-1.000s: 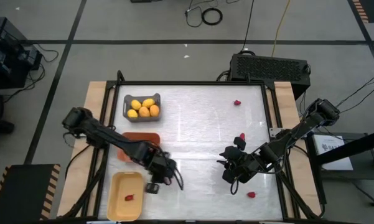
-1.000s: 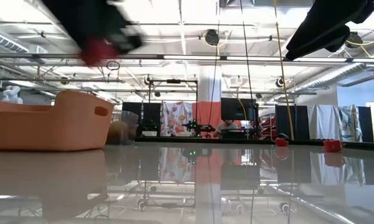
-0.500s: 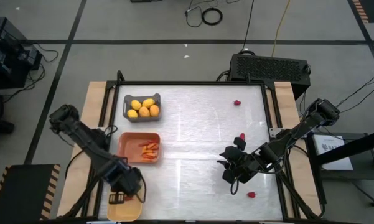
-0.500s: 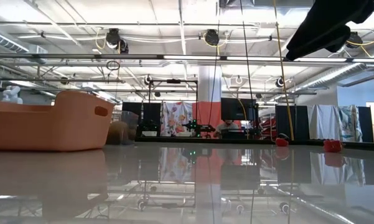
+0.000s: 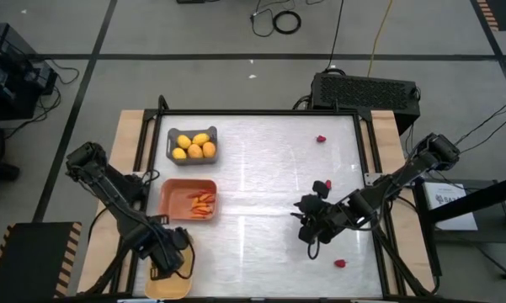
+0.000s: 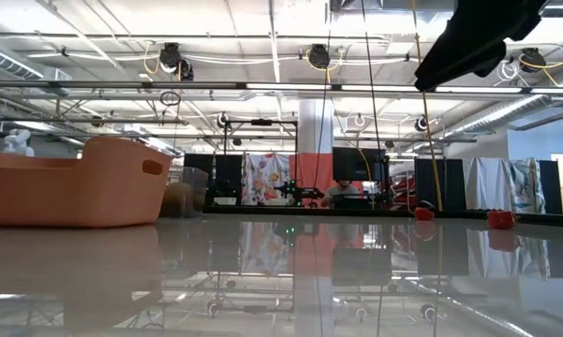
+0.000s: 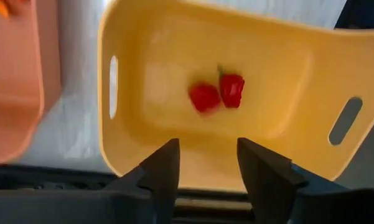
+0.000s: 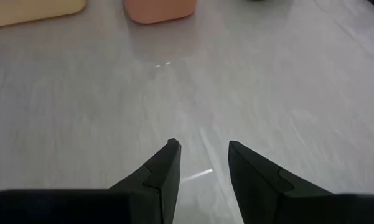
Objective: Sort produce into baskets
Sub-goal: Put the red chili pepper into the yellow bin
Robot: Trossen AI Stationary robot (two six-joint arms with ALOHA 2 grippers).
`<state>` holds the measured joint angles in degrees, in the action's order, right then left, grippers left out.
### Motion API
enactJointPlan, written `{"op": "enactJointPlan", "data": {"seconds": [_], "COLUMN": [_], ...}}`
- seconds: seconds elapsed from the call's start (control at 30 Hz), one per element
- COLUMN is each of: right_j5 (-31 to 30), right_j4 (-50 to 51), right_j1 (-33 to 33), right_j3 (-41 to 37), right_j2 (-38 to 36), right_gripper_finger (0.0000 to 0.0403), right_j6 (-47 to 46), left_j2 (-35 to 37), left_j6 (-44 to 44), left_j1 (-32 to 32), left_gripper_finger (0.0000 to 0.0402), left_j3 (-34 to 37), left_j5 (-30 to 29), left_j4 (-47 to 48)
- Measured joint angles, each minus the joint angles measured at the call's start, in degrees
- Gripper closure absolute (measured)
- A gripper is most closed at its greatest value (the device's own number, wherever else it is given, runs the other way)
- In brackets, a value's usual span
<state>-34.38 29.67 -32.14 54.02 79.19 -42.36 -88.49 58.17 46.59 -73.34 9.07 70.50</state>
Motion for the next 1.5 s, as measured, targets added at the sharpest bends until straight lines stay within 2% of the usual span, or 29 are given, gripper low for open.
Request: {"op": "enactJointPlan", "data": {"seconds": [0.1,0.2,0.3,0.47,0.6,0.73,1.0,1.17,1.3,1.5], "right_j5": [0.89,6.27,14.91,22.24,30.39,36.01,35.90,35.94,35.88,35.94], "right_j4": [0.37,0.69,0.87,4.84,8.39,11.46,15.76,15.45,15.29,14.88], "right_j1": [0.43,0.59,0.52,-3.38,-7.49,-11.22,-15.02,-17.57,-19.80,-20.86], "right_j3": [0.00,0.00,0.00,0.00,0.00,0.00,0.00,0.00,0.00,0.00], "right_j2": [-0.01,-0.01,0.01,0.23,0.20,0.20,0.18,0.52,2.34,6.49], "right_gripper_finger": [0.0277,0.0277,0.0277,0.0277,0.0277,0.0277,0.0277,0.0273,0.0249,0.0183], "right_j6": [0.43,-1.71,-6.82,-17.33,-26.26,-30.21,-32.81,-27.11,-22.33,-18.06], "left_j2": [0.00,0.00,0.00,0.02,0.00,-0.42,-0.46,-0.46,-0.46,-0.46], "left_j6": [-0.21,-5.90,-16.96,-37.44,-46.84,-50.10,-48.79,-48.13,-48.24,-48.17], "left_j1": [-0.04,-0.32,-0.77,-2.44,-4.88,-7.34,-11.34,-12.38,-12.53,-12.55], "left_gripper_finger": [0.0218,0.0211,0.0209,0.0209,0.0210,0.0210,0.0210,0.0206,0.0188,0.0155], "left_j3": [0.00,0.00,0.00,0.74,3.40,6.12,8.13,8.13,8.13,8.13], "left_j5": [-4.70,-13.85,-23.06,-34.40,-35.52,-35.47,-36.71,-37.89,-37.91,-38.02], "left_j4": [-3.29,-10.53,-20.93,-37.06,-47.22,-52.75,-53.90,-54.19,-54.08,-53.39]}}
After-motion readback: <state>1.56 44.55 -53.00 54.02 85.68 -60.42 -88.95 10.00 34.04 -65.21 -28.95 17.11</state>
